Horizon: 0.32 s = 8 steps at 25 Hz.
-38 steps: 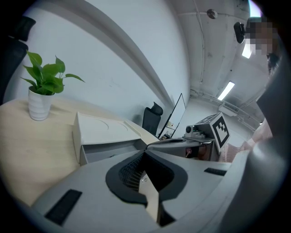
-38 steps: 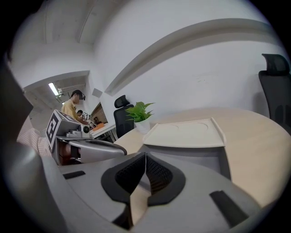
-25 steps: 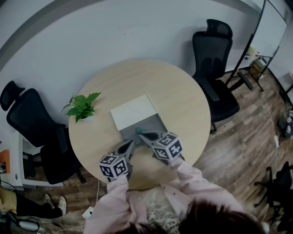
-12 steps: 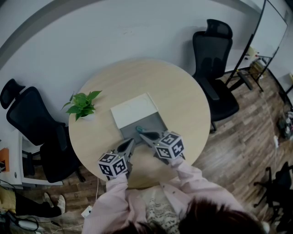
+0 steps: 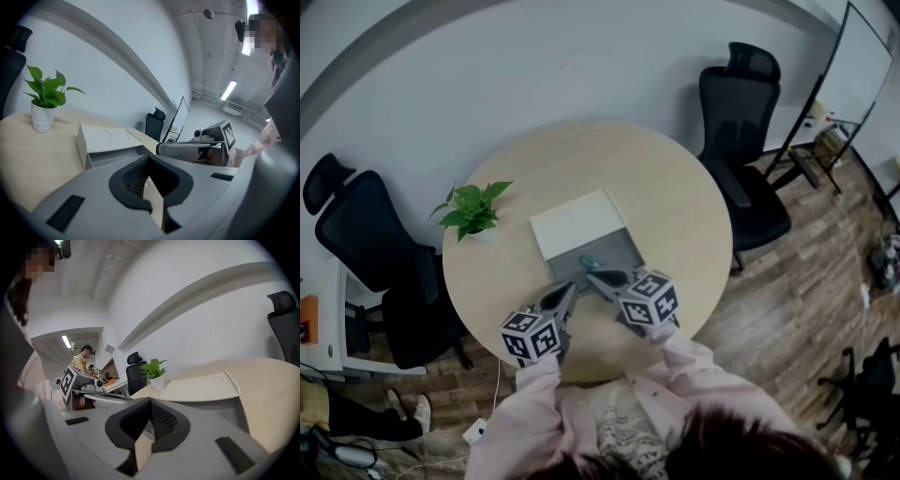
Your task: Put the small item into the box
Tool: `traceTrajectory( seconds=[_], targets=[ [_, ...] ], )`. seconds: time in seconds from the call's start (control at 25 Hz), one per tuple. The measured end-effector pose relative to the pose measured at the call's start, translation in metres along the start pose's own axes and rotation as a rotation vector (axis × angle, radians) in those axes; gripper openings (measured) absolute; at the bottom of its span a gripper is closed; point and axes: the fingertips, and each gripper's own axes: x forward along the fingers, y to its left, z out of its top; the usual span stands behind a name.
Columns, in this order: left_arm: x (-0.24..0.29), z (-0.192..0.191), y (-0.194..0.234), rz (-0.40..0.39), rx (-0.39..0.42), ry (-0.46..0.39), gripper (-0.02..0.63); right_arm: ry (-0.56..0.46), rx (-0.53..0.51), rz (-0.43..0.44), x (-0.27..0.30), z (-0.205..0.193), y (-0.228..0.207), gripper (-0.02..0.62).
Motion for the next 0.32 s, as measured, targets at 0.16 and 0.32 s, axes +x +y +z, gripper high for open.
traceTrajectory(
  seconds=[0.16,0.32],
  targets=[
    [-0.0022,0.0013,-0.0017,-0.001,0.004,-0.004,0.008,0.0,-0.005,0.001,-0.0006,-0.0003,0.0027,-0.005],
    [-0.0056,0.0029,-0.0012,-0.003,0.014,-0.006,0.008,-0.002,-0.005,0.003,0.0003,-0.0013,0.0067,-0.005]
  ],
)
